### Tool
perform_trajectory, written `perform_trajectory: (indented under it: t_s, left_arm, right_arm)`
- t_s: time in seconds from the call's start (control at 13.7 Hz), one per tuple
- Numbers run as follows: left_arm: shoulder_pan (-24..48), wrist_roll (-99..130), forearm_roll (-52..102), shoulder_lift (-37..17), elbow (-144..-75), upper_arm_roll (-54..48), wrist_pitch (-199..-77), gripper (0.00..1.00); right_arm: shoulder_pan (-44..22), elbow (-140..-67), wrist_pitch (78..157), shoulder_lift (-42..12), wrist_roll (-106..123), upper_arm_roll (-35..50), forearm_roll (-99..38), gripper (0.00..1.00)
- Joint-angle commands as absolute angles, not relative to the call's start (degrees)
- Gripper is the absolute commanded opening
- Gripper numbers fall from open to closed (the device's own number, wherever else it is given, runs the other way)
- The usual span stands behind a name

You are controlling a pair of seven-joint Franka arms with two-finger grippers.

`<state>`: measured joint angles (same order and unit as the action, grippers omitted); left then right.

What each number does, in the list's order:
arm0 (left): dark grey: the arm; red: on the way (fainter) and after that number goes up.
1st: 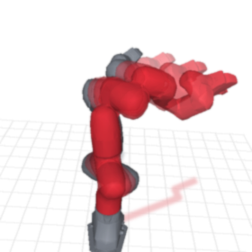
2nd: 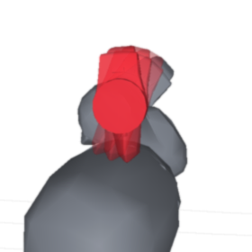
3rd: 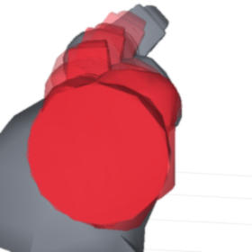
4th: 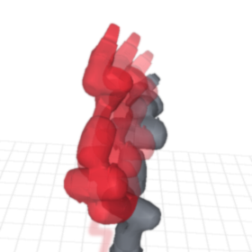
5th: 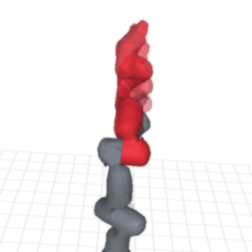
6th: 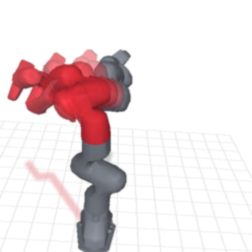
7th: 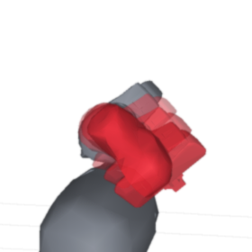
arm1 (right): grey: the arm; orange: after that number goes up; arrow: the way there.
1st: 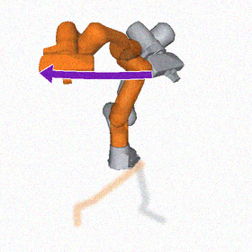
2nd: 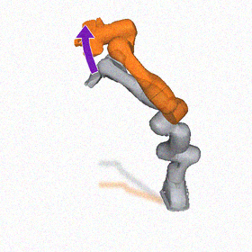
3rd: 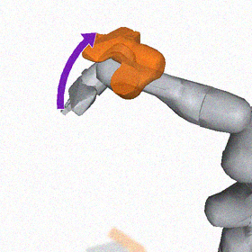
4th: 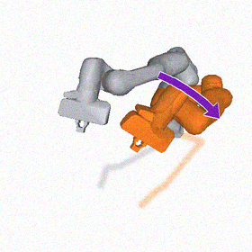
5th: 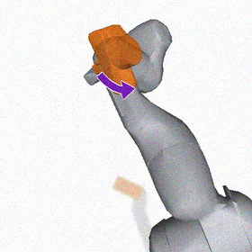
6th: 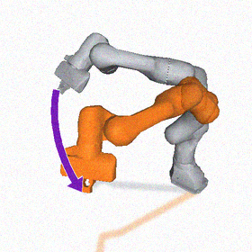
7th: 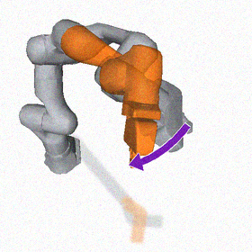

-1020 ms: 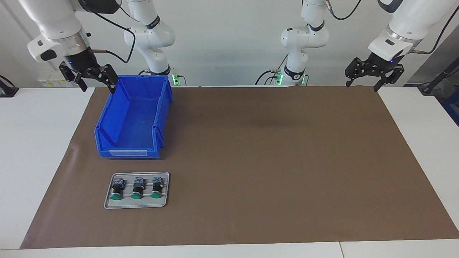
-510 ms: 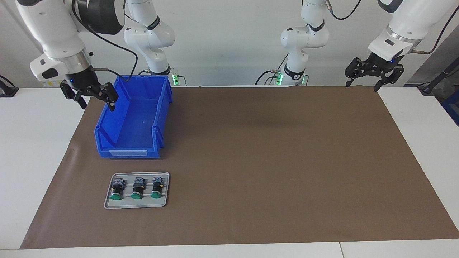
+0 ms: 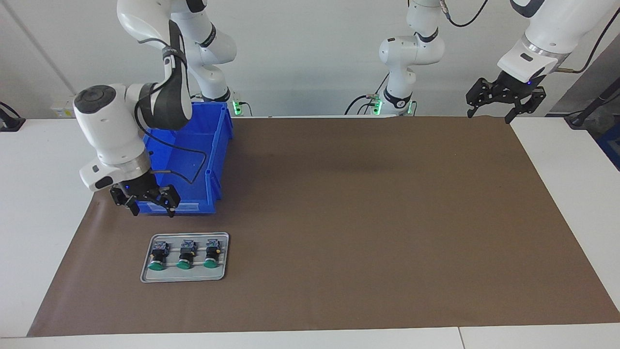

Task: Place and press button with both arms
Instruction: 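Reach the right gripper to the metal tray and grasp a button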

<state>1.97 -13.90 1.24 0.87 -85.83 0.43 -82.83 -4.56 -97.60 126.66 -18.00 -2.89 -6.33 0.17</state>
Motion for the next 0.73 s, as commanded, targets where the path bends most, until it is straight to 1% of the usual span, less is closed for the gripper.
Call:
perform_trajectory:
  t_s: [0.0,0.22,0.36,0.66]
  left_arm:
    - [2.0,-14.2,0.6,2.5,-87.8,0.6,-83.9,1.0]
    - [2.0,-14.2,0.7,2.5,-87.8,0.6,-83.9,1.0]
    - [2.0,-14.2,0.6,2.5,-87.8,0.6,-83.9,1.0]
    - [2.0,-14.2,0.6,2.5,-87.8,0.6,-83.9,1.0]
  right_arm:
    - [-5.1,-97.1,130.7,-21.7,-1.4,-6.2,-1.2,1.0]
    - [-5.5,-97.6,133.7,-24.4,-1.8,-6.2,-1.5,1.0]
    - [-5.6,-97.6,136.5,-26.5,-1.5,-6.0,-4.9,1.0]
    - [-5.8,-97.7,138.2,-28.7,-0.8,-5.8,-5.4,1.0]
